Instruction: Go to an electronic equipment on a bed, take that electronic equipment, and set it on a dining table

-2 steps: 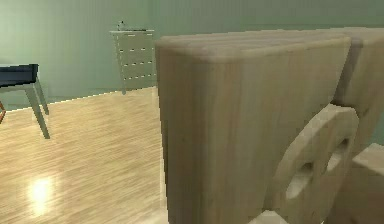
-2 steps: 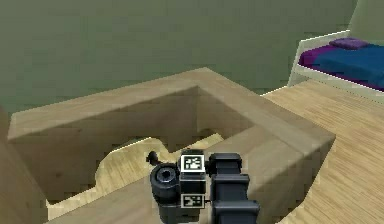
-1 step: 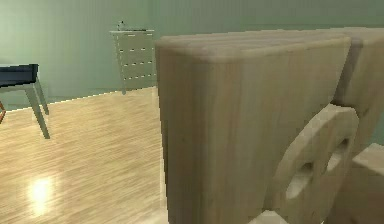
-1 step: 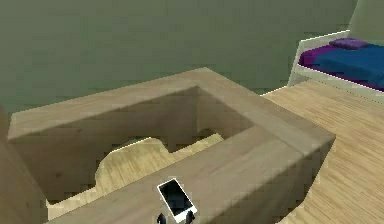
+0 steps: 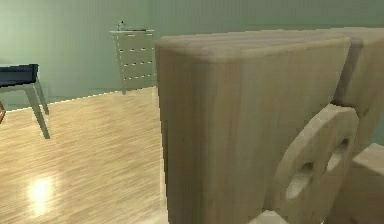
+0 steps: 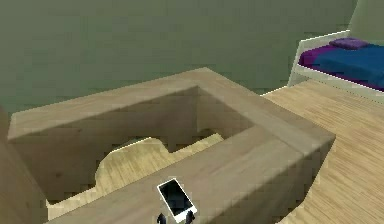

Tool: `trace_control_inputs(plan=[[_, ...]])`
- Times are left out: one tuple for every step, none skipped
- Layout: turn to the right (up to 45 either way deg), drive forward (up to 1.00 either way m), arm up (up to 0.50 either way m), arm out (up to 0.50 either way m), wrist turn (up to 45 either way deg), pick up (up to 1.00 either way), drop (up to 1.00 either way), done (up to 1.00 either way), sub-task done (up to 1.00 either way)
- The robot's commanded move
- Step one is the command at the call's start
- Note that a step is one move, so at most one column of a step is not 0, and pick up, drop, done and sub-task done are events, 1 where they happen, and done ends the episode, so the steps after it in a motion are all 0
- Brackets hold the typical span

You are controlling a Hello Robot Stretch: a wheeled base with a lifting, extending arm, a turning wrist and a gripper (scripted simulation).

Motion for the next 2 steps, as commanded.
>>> trace_control_inputs(plan=[[0.0,0.00,0.10,0.00,0.0,0.00,0.00,0.00,0.00],[-45.0,0.00,0.00,0.00,0.0,0.00,0.00,0.00,0.00]])
